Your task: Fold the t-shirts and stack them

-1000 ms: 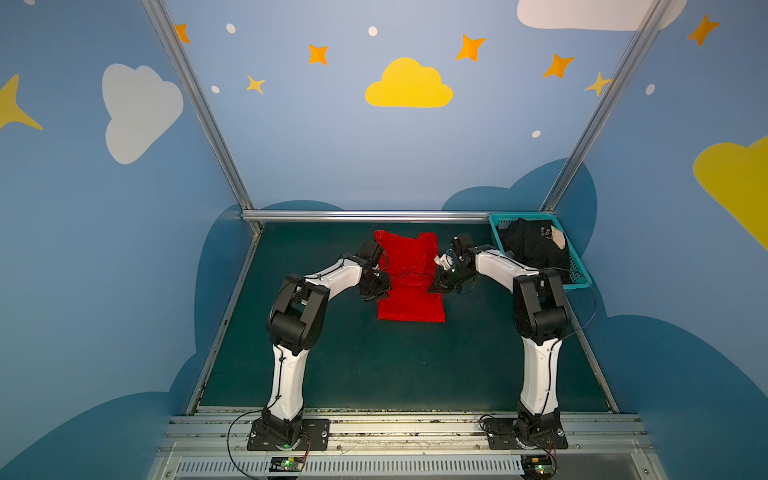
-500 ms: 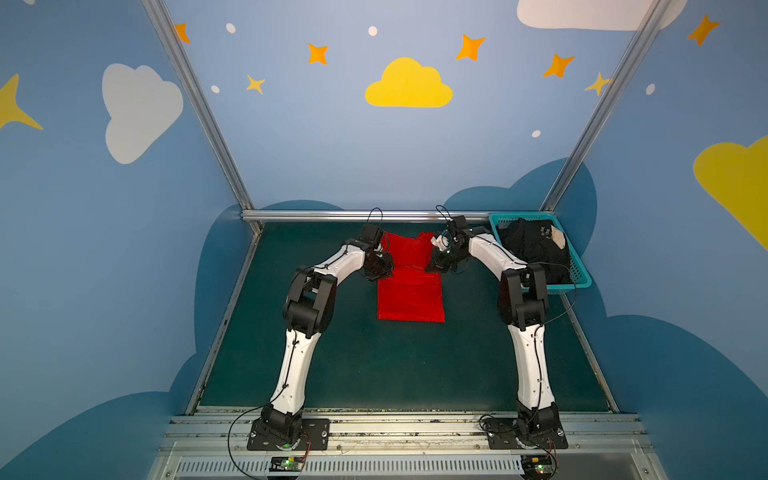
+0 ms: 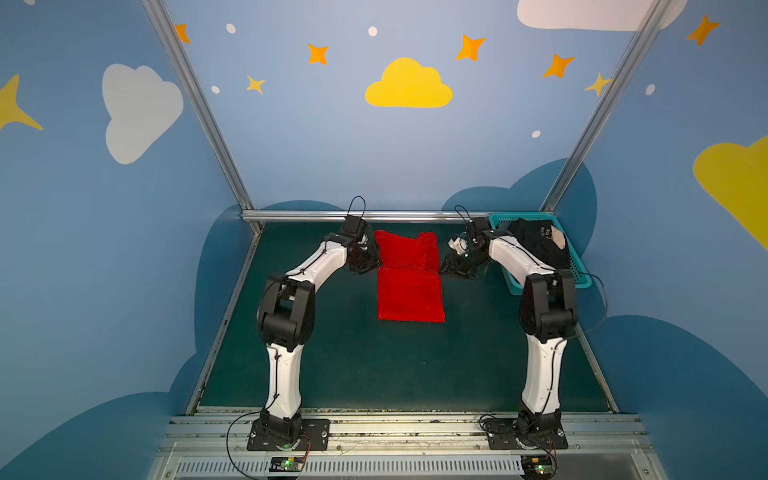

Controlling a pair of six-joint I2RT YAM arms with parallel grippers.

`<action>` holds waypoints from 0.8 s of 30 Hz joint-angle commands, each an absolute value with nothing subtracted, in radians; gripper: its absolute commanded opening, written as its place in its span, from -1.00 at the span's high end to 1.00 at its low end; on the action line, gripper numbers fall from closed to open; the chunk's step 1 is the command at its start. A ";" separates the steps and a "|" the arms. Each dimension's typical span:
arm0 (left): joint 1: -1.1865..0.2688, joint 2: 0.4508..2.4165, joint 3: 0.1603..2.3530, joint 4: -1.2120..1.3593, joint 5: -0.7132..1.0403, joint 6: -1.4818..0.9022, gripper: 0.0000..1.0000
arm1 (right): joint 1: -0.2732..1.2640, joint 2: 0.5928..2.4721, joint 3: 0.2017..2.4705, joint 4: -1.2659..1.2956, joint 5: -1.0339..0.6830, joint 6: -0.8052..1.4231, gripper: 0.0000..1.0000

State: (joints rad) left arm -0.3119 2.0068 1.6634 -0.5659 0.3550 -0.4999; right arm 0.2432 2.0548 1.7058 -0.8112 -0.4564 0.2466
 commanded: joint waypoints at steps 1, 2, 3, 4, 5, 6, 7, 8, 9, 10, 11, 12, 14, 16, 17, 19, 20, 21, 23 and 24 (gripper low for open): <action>-0.326 1.918 1.554 -0.620 0.301 -0.486 -0.17 | 0.237 1.953 1.571 -0.742 -0.427 0.266 -0.10; -0.331 1.899 1.517 -0.629 0.294 -0.489 -0.23 | 0.237 1.933 1.525 -0.730 -0.427 0.272 -0.13; -0.339 1.886 1.483 -0.633 0.288 -0.494 -0.26 | 0.239 1.918 1.485 -0.721 -0.428 0.277 -0.15; -0.348 1.872 1.444 -0.631 0.286 -0.501 -0.30 | 0.240 1.904 1.440 -0.708 -0.429 0.286 -0.17; -0.358 1.861 1.405 -0.623 0.284 -0.513 -0.34 | 0.245 1.891 1.396 -0.691 -0.434 0.294 -0.19; -0.366 1.854 1.372 -0.612 0.284 -0.527 -0.39 | 0.247 1.881 1.359 -0.676 -0.439 0.301 -0.20; -0.377 1.848 1.336 -0.596 0.288 -0.545 -0.41 | 0.250 1.875 1.323 -0.660 -0.447 0.310 -0.20; -0.389 1.847 1.302 -0.575 0.297 -0.556 -0.42 | 0.254 1.871 1.292 -0.645 -0.456 0.315 -0.21; -0.398 1.847 1.277 -0.558 0.303 -0.567 -0.42 | 0.259 1.868 1.268 -0.634 -0.462 0.321 -0.21; -0.407 1.850 1.253 -0.542 0.304 -0.578 -0.43 | 0.265 1.866 1.245 -0.623 -0.467 0.328 -0.21; -0.412 1.854 1.237 -0.533 0.304 -0.588 -0.42 | 0.271 1.865 1.228 -0.612 -0.471 0.332 -0.22; -0.422 1.860 1.225 -0.525 0.298 -0.600 -0.42 | 0.279 1.864 1.209 -0.601 -0.479 0.337 -0.22; -0.437 1.869 1.209 -0.520 0.285 -0.620 -0.42 | 0.294 1.865 1.181 -0.584 -0.484 0.346 -0.23; -0.455 1.874 1.191 -0.493 0.277 -0.634 -0.42 | 0.307 1.875 1.166 -0.575 -0.483 0.351 -0.23; -0.460 1.876 1.184 -0.479 0.279 -0.641 -0.42 | 0.311 1.880 1.162 -0.571 -0.486 0.357 -0.23; -0.468 1.883 1.177 -0.453 0.287 -0.657 -0.42 | 0.322 1.889 1.151 -0.554 -0.503 0.371 -0.23; -0.469 1.889 1.177 -0.448 0.285 -0.662 -0.41 | 0.327 1.892 1.146 -0.544 -0.506 0.377 -0.23; -0.469 1.895 1.177 -0.443 0.280 -0.666 -0.40 | 0.335 1.898 1.145 -0.539 -0.505 0.382 -0.23; -0.469 1.912 1.178 -0.438 0.275 -0.671 -0.35 | 0.343 1.912 1.149 -0.541 -0.501 0.388 -0.23; -0.470 1.921 1.180 -0.433 0.277 -0.675 -0.30 | 0.346 1.921 1.152 -0.543 -0.499 0.391 -0.18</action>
